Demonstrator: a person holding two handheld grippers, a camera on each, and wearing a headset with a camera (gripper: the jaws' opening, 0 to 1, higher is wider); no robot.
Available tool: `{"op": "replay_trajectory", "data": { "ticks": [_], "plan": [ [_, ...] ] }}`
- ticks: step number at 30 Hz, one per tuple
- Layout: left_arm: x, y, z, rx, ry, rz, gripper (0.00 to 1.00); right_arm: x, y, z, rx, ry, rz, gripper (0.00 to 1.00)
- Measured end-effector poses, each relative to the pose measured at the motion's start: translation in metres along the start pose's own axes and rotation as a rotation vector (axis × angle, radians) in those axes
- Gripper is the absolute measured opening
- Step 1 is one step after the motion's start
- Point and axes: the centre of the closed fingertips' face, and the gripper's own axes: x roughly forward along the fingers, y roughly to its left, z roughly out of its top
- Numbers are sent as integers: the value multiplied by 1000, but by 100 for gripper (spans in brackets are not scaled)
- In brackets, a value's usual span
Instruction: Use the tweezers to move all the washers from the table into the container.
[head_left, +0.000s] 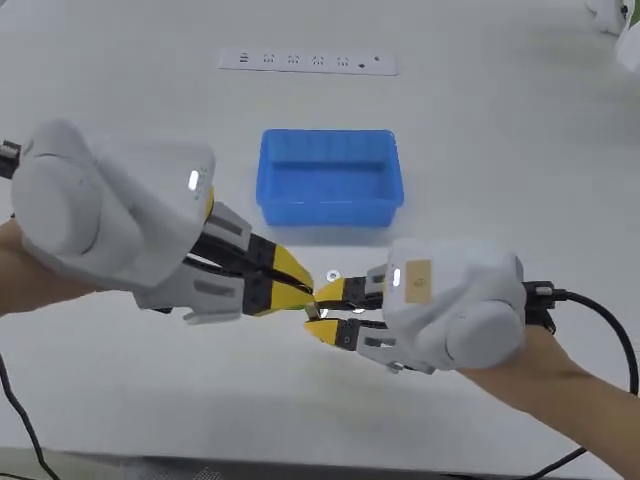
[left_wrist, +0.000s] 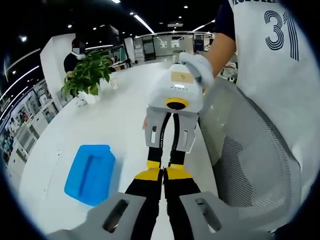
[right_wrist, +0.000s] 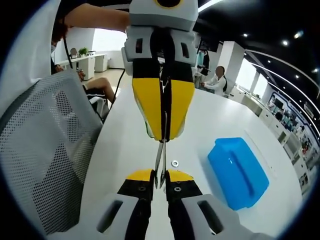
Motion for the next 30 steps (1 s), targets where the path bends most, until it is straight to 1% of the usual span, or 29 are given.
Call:
{"op": "replay_trajectory", "data": {
  "ticks": [4, 8, 11, 17, 22, 25, 30],
  "plan": [
    [0, 5, -2, 0, 4, -10, 5, 1, -4, -1, -3, 7, -3, 10],
    [0, 11, -4, -6, 7, -14, 5, 1, -10, -3, 9, 9, -11, 10],
    [1, 13, -4, -9, 8, -28, 5, 2, -12, -3, 17, 9, -9, 11],
    [2, 19, -6, 13, 25, -43, 5, 4, -18, -4, 28, 9, -21, 11],
    [3, 20, -8, 22, 34, -62, 5, 7, -19, -5, 48, 9, -19, 11],
    [3, 21, -11, 24, 46, -72, 5, 9, -19, -6, 56, 13, -16, 11],
    [6, 19, -15, 33, 57, -88, 5, 10, -17, -10, 66, 21, -11, 11]
  ]
}}
